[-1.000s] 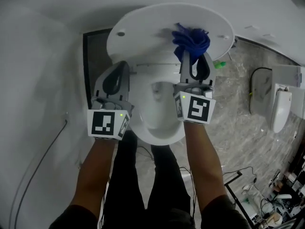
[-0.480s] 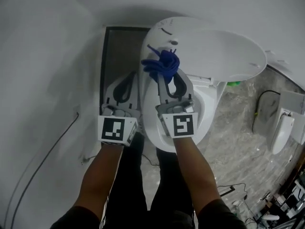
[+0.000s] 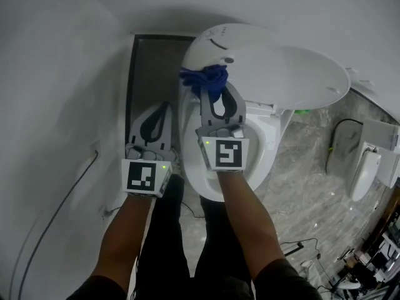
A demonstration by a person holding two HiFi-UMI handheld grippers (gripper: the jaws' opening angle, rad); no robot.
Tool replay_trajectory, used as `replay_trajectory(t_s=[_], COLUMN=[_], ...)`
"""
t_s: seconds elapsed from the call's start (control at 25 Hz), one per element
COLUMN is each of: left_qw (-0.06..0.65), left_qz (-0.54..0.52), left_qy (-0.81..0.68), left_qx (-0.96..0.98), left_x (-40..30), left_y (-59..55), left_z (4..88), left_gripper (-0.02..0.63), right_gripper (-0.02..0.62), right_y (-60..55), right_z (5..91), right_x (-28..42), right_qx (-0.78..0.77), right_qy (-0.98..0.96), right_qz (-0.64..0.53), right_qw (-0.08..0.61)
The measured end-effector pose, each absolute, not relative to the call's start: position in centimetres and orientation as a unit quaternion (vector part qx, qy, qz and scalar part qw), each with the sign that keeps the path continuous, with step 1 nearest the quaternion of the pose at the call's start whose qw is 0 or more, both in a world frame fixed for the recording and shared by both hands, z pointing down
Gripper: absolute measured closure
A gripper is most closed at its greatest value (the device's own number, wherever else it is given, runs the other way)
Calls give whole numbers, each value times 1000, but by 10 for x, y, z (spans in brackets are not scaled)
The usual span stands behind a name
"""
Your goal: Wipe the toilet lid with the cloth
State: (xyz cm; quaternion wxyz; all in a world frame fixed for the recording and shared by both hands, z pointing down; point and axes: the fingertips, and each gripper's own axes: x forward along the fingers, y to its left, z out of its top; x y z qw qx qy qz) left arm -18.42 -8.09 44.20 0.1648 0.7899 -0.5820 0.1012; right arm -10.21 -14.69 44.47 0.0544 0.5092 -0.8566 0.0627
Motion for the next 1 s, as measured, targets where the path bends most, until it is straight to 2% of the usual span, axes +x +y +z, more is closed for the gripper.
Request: replay_trajectory(t_s=[0.6,1.0], left_qw=[164,172], left_qz=[129,142], left_qy=[-538,-514], left_qx=[817,828], left_x=[-116,-66], left_y=[-89,-85], left_z=[461,470], left_gripper=[595,595], right_gripper=[500,500], right_y=[-170,-161], right_z=[461,460], right_x=[63,166], right_qx=[613,671], right_qy=[-783,-734], right_qz=[39,18], right_qw=[98,103])
